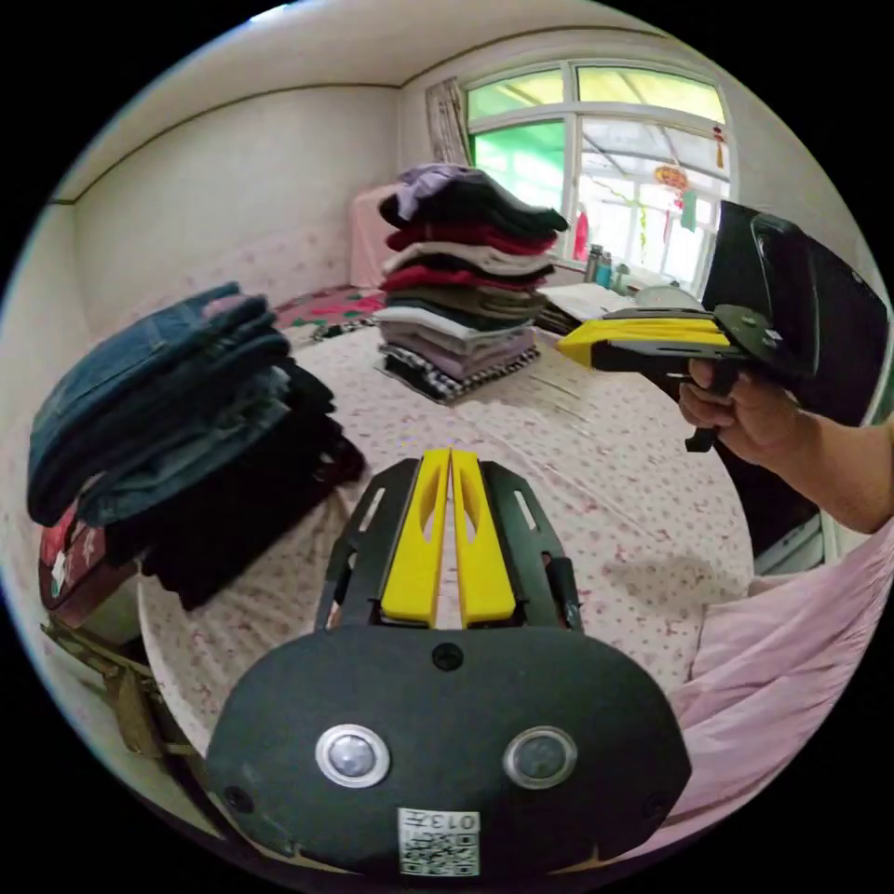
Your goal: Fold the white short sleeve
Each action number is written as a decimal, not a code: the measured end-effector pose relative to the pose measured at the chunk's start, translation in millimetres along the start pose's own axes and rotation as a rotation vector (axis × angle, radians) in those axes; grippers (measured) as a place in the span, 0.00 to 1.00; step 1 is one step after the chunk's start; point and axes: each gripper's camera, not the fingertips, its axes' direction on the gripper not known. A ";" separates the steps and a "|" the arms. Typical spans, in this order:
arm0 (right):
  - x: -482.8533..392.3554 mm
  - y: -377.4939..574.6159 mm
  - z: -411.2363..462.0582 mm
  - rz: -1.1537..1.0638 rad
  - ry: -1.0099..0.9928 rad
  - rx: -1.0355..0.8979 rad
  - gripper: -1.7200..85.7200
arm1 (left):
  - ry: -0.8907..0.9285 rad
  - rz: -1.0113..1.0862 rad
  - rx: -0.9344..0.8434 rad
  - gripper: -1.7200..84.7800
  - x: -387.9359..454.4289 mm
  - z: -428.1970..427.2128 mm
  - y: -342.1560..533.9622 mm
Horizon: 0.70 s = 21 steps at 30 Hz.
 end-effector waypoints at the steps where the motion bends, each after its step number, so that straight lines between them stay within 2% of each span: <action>1: 9.5 9.5 -5.9 0.030 0.016 -0.023 0.02 | 0.029 0.026 -0.011 0.02 20.8 12.1 1.0; 4: 75.4 60.3 -46.8 0.213 0.126 -0.128 0.02 | 0.089 0.095 -0.025 0.02 58.2 39.1 -10.5; 10: 189.5 122.4 -129.0 0.470 0.351 -0.171 0.02 | 0.152 0.148 -0.031 0.02 115.3 106.2 -59.4; 13: 235.1 138.7 -154.4 0.505 0.419 -0.173 0.02 | 0.160 0.176 -0.037 0.02 157.2 150.4 -88.3; 21: 438.6 146.5 -190.1 0.521 0.490 -0.156 0.03 | 0.180 0.164 -0.100 0.02 268.4 292.0 -178.0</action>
